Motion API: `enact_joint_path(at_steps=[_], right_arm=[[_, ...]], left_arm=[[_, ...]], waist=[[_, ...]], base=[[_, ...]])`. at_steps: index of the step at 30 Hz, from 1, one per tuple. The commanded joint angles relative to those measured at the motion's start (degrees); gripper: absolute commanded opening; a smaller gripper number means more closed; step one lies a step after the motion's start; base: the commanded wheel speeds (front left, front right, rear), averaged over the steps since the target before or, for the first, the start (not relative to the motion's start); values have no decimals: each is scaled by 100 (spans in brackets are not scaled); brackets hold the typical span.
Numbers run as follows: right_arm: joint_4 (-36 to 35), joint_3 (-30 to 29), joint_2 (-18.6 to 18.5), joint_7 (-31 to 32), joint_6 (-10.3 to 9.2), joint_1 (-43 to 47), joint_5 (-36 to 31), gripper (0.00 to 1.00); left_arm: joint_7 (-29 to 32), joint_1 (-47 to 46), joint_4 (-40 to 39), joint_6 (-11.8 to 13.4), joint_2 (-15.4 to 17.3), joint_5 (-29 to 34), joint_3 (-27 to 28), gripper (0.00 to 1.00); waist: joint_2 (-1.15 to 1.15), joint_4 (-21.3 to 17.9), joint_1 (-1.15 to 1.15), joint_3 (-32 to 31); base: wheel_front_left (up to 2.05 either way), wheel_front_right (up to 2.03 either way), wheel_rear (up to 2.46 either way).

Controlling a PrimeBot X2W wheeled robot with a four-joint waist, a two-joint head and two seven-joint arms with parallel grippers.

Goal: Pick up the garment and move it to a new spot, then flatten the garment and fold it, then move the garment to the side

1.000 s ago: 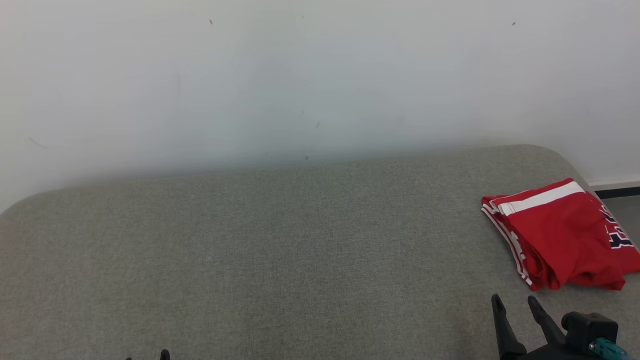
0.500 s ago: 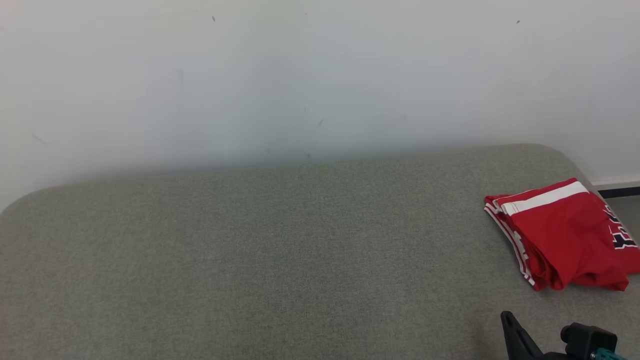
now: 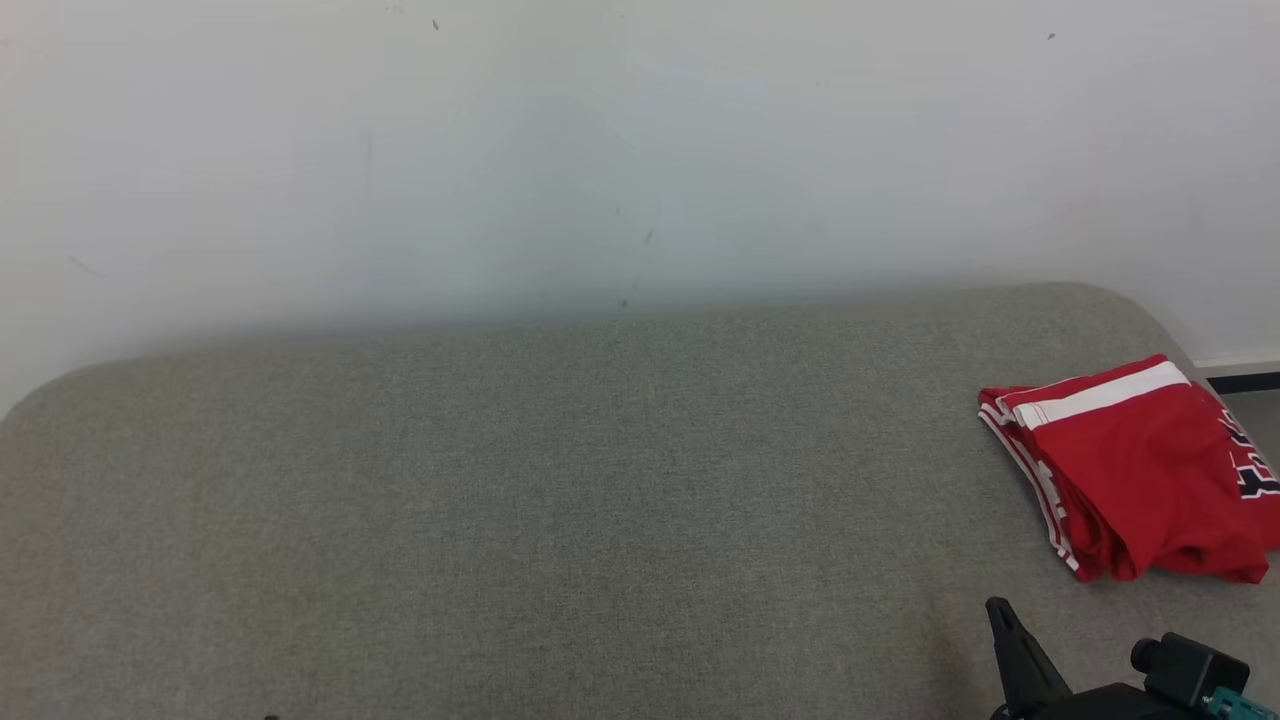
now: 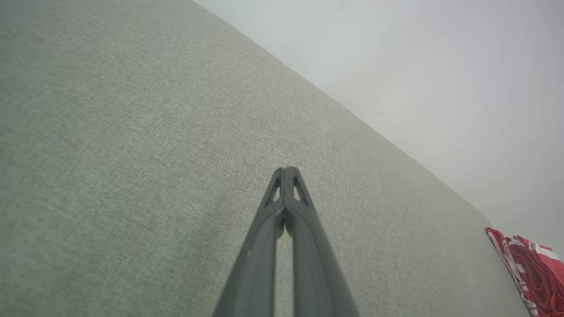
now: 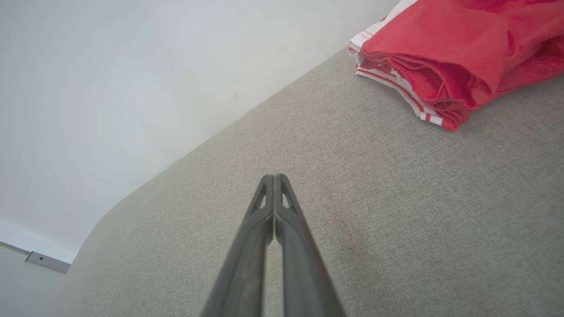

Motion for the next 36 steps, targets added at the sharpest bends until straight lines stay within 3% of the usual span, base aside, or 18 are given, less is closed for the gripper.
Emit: enact_joint_path(at_steps=[1,36], right_arm=[[-55,28,-9,-31,-2,-190,235,0],[234,273,-13,-188,-6,-631,2851,0]], left_arm=[[51,-187,-116,-10,1,-217,58,0],[857,-566,-311,-78,-102,-2488,496,0]], waist=[[0,7,0,8],[0,155,0,172]], base=[[0,0,0],[0,0,0]])
